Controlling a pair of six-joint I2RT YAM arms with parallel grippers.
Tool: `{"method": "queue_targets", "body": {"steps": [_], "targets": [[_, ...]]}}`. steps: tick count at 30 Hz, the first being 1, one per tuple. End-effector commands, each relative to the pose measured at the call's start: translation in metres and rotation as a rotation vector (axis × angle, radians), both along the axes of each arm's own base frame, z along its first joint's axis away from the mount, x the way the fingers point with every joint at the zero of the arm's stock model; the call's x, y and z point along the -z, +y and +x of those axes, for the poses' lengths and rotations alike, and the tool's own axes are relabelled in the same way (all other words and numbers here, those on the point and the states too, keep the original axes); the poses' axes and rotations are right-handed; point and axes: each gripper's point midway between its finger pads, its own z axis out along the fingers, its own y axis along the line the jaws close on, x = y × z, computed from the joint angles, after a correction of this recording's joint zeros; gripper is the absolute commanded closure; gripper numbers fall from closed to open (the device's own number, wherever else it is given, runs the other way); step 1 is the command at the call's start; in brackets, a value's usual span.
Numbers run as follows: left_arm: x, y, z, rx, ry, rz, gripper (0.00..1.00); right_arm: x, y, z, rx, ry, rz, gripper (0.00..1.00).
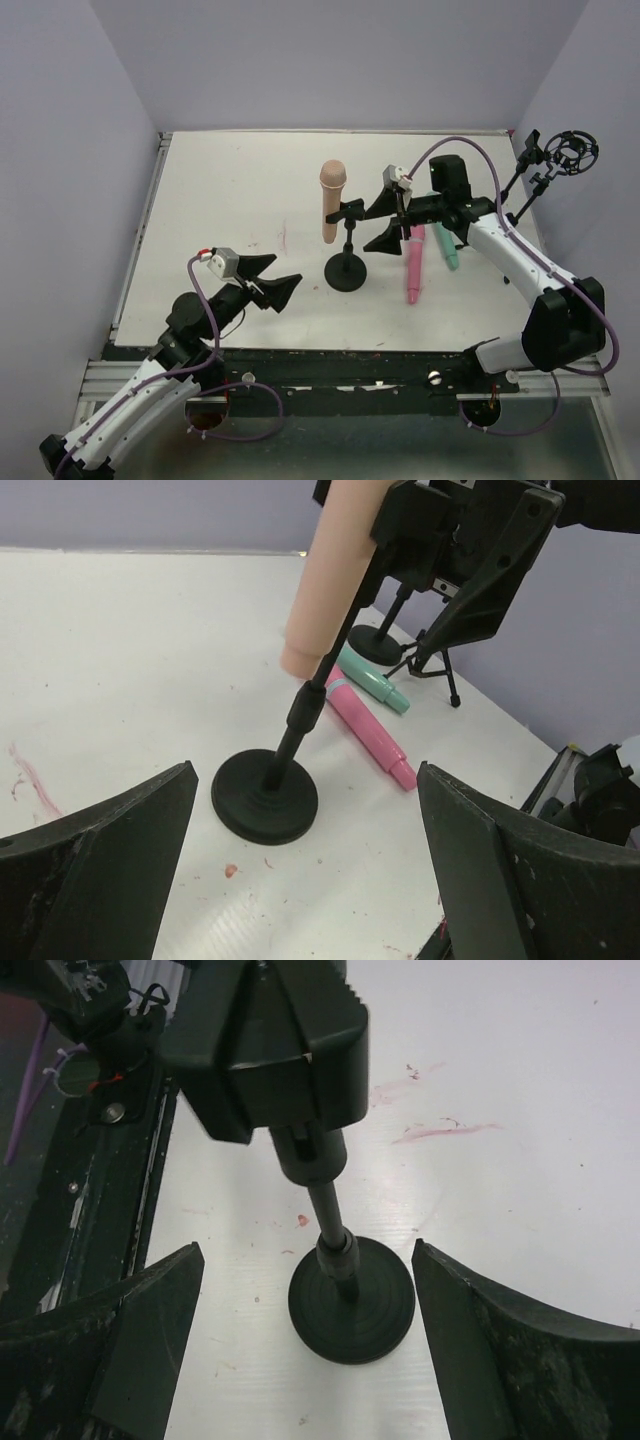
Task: Attach the microphones to the stand
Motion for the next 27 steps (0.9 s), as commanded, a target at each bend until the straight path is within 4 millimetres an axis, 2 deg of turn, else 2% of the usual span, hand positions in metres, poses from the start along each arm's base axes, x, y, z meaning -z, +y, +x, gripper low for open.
{"method": "queue_targets", "body": {"steps": [1,3,8,18,27], "targets": [[-0.011,0.01,0.0,-0.046,-0.016,-0.149,0.01,-0.01,0.021,0.014,-0.017,-0.035,0.051,0.09],[-0.011,0.017,0.002,-0.08,-0.029,-0.174,0.01,-0.015,0.026,0.018,-0.014,-0.023,0.074,0.12],[-0.001,0.018,0.002,-0.084,0.001,-0.146,0.01,-0.02,0.035,0.017,-0.025,0.026,0.117,0.19],[0.014,0.009,0.003,-0.055,0.053,-0.11,0.01,0.01,0.038,0.01,-0.031,0.057,0.098,0.29],[0.03,-0.002,0.005,-0.016,0.06,-0.055,0.01,0.037,0.046,-0.006,-0.099,0.073,0.11,0.51]]}}
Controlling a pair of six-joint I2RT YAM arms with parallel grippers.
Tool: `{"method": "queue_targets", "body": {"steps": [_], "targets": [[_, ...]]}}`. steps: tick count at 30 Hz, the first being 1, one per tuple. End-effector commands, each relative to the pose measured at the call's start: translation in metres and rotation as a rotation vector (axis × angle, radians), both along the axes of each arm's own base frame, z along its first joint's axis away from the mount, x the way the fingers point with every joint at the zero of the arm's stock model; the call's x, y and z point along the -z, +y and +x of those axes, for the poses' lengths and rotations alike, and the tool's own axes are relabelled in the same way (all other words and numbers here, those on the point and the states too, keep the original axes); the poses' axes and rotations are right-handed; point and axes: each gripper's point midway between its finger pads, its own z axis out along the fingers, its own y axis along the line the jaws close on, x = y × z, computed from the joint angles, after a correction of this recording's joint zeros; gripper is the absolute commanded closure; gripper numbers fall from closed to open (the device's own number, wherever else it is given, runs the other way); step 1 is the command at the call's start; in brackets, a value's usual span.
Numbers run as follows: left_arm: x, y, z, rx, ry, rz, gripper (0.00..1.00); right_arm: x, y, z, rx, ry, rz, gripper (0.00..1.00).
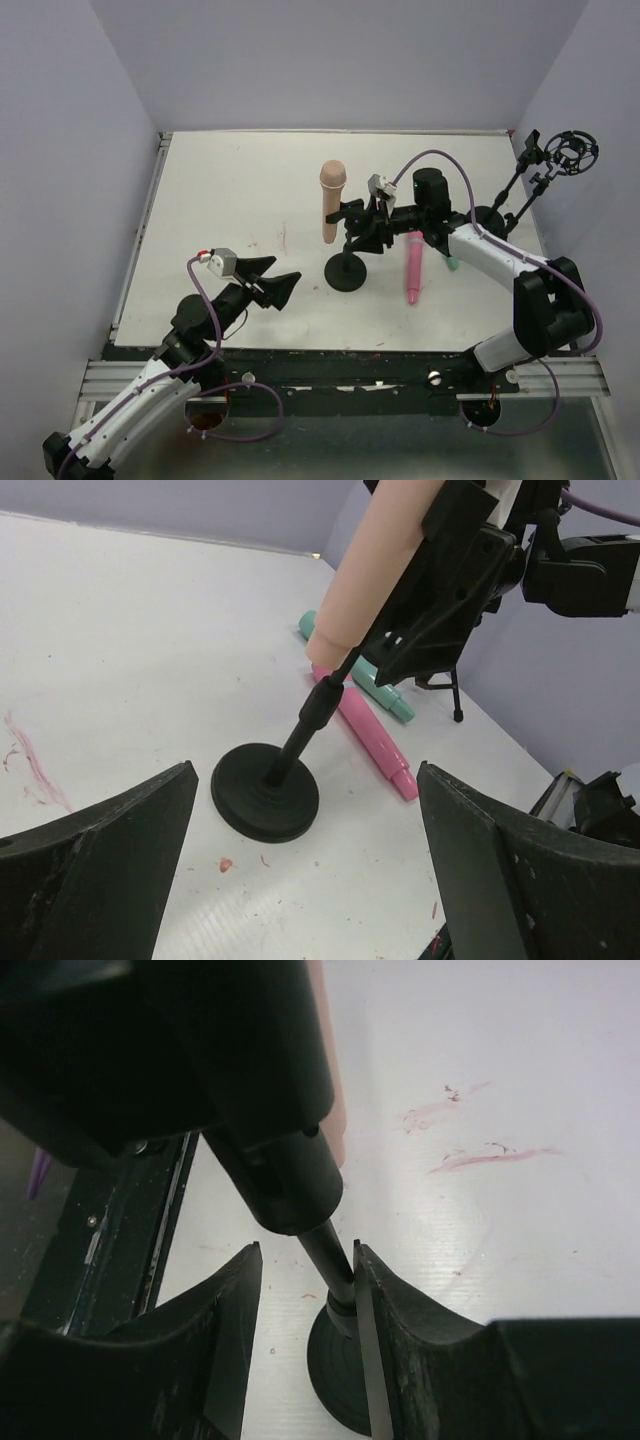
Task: Attach the microphones to the stand
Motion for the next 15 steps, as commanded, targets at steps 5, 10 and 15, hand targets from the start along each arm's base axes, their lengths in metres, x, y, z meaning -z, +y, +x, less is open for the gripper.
{"method": "queue_targets", "body": {"steps": [5,10,15], "targets": [[0.01,-0.007,0.0,0.032,-0.013,0.021,0.01,0.021,0.015,-0.002,-0.056,-0.023,-0.002,0.61],[0.014,-0.008,0.001,0.035,-0.014,0.037,0.02,0.028,0.02,0.003,0.005,-0.03,0.001,0.83],[0.019,-0.015,0.005,0.049,-0.03,0.079,0.04,0.016,0.028,0.018,0.185,-0.033,0.083,0.94]]}}
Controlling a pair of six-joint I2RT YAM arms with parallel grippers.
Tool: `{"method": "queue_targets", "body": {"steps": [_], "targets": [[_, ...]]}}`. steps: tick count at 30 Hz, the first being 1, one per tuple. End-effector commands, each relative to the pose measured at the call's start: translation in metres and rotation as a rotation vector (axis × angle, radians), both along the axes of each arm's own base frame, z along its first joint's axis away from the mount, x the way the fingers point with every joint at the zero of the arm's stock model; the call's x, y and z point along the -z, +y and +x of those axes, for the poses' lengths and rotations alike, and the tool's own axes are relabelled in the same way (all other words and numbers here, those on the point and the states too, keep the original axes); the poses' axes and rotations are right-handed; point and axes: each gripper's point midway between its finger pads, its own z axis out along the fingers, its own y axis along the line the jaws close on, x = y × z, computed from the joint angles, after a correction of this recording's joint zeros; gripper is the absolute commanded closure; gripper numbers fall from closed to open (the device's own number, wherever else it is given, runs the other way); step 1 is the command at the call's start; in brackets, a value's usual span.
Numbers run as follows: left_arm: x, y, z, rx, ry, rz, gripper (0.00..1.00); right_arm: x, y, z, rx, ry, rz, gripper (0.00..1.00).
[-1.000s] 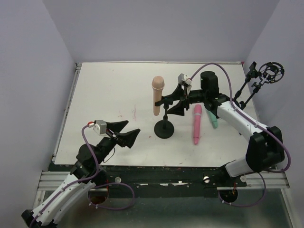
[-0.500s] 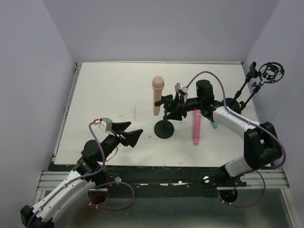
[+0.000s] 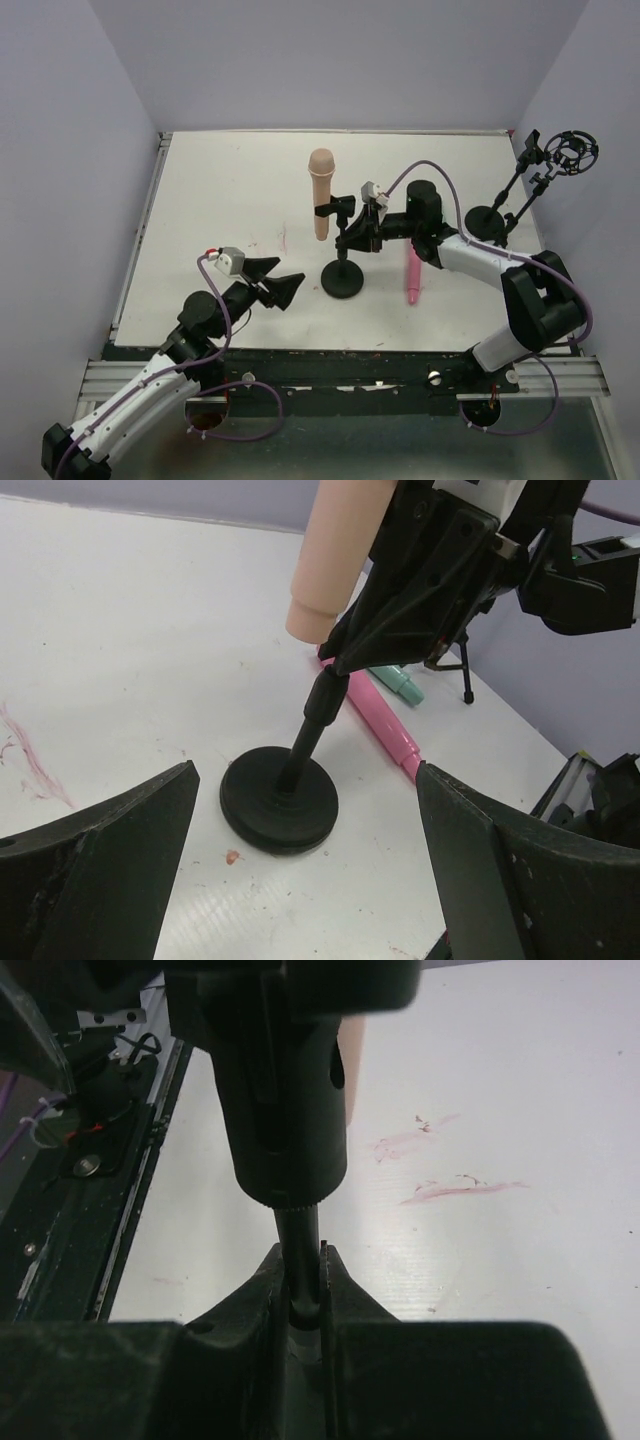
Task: Attach the microphones to the stand
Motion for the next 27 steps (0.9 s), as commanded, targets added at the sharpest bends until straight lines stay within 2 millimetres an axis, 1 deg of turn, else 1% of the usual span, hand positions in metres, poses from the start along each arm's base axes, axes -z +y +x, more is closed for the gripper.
{"method": "queue_targets", "body": {"steps": [1,4,6,8,9,12,14,15,16,19,22,23,24,26,27], "targets": [[0.005,-0.009,0.002,0.031,-0.035,0.045,0.04,-0.004,0.008,0.011,0.174,0.034,0.064,0.94],[0.008,-0.013,0.007,0.028,-0.039,0.063,0.04,0.001,0.013,0.002,0.182,0.018,0.061,0.94],[0.01,-0.018,0.009,0.026,-0.046,0.072,0.04,0.009,0.015,-0.007,0.154,0.037,0.036,0.91],[0.012,-0.024,0.011,0.016,-0.061,0.088,0.04,0.014,0.013,-0.014,0.113,0.014,0.016,0.85],[0.015,-0.029,0.01,0.018,-0.066,0.104,0.04,0.015,0.013,-0.016,0.101,0.005,0.006,0.81],[0.026,-0.041,0.011,0.02,-0.072,0.149,0.04,0.017,0.009,-0.025,0.073,0.001,-0.017,0.73],[0.038,-0.046,0.015,-0.001,-0.056,0.173,0.04,0.015,0.007,-0.027,0.071,0.004,-0.026,0.68],[0.037,-0.047,0.018,-0.016,-0.068,0.159,0.04,0.015,0.006,-0.027,0.076,0.013,-0.036,0.65],[0.041,-0.05,0.02,-0.03,-0.065,0.165,0.03,0.015,0.005,-0.027,0.083,0.017,-0.043,0.63],[0.04,-0.059,0.026,-0.065,-0.08,0.163,0.04,0.012,0.002,-0.029,0.086,0.013,-0.065,0.5],[0.037,-0.074,0.03,-0.085,-0.105,0.169,0.03,0.012,-0.005,-0.027,0.125,0.027,-0.09,0.29],[0.041,-0.079,0.031,-0.09,-0.107,0.182,0.03,0.011,-0.009,-0.025,0.135,0.032,-0.099,0.2],[0.038,-0.082,0.032,-0.097,-0.119,0.174,0.03,0.012,-0.014,-0.025,0.137,0.037,-0.113,0.15],[0.039,-0.089,0.034,-0.104,-0.133,0.176,0.03,0.011,-0.022,-0.029,0.119,0.022,-0.129,0.09],[0.04,-0.092,0.033,-0.104,-0.141,0.179,0.03,0.011,-0.025,-0.029,0.124,0.018,-0.137,0.07]]}}
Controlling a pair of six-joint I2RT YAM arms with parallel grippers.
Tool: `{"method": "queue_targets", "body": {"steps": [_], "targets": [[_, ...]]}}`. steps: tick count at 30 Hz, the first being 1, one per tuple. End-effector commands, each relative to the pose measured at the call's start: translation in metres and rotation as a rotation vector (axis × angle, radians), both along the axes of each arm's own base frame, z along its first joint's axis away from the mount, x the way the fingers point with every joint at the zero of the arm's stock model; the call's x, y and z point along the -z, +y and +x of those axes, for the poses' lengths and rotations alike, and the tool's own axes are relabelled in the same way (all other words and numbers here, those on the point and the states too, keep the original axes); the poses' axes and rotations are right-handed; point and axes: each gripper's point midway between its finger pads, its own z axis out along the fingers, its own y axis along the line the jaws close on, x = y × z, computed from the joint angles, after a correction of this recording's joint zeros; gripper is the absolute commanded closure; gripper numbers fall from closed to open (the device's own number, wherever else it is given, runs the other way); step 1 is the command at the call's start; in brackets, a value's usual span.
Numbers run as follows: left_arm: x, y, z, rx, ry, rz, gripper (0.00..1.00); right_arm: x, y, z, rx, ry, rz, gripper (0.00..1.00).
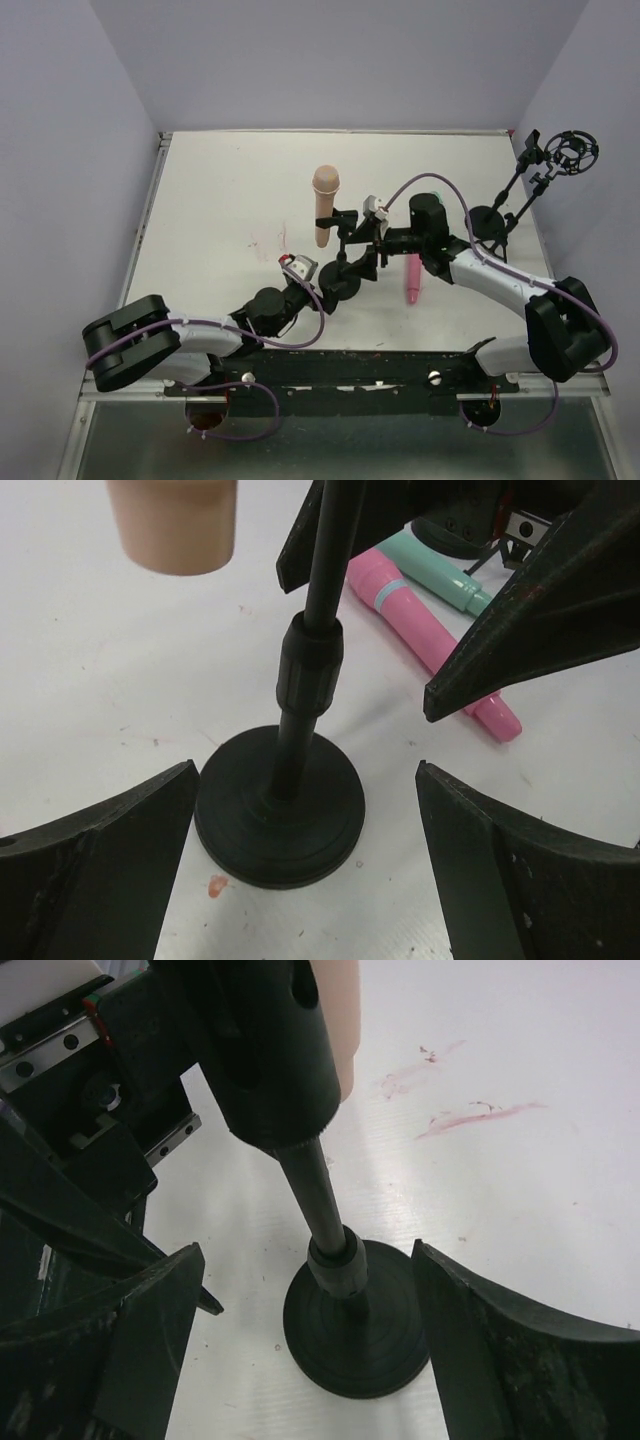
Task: Attach the microphones to the stand
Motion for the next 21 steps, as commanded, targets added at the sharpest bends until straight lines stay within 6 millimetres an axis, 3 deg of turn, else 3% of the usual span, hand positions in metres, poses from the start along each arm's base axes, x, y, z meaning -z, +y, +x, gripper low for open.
{"method": "queue_targets", "body": {"steps": [1,6,11,16,21], "targets": [[-0.037,-0.009,0.015,-0.087,-0.125,-0.105,0.03,-0.005,-0.02,0.001,0.023,-0.016,-0.06,0.05],[-0.028,-0.016,0.02,-0.138,-0.127,-0.086,0.03,-0.012,-0.042,0.008,0.085,-0.031,-0.082,0.02],[-0.035,-0.016,0.014,-0.227,-0.146,-0.065,0.04,-0.014,-0.061,0.008,0.111,-0.031,-0.059,0.0],[-0.042,-0.022,0.002,-0.265,-0.139,-0.013,0.08,-0.016,-0.07,0.009,0.119,-0.011,-0.039,0.0],[-0.045,-0.024,0.007,-0.31,-0.117,0.018,0.14,-0.019,-0.073,0.006,0.11,0.012,-0.014,0.0]]}}
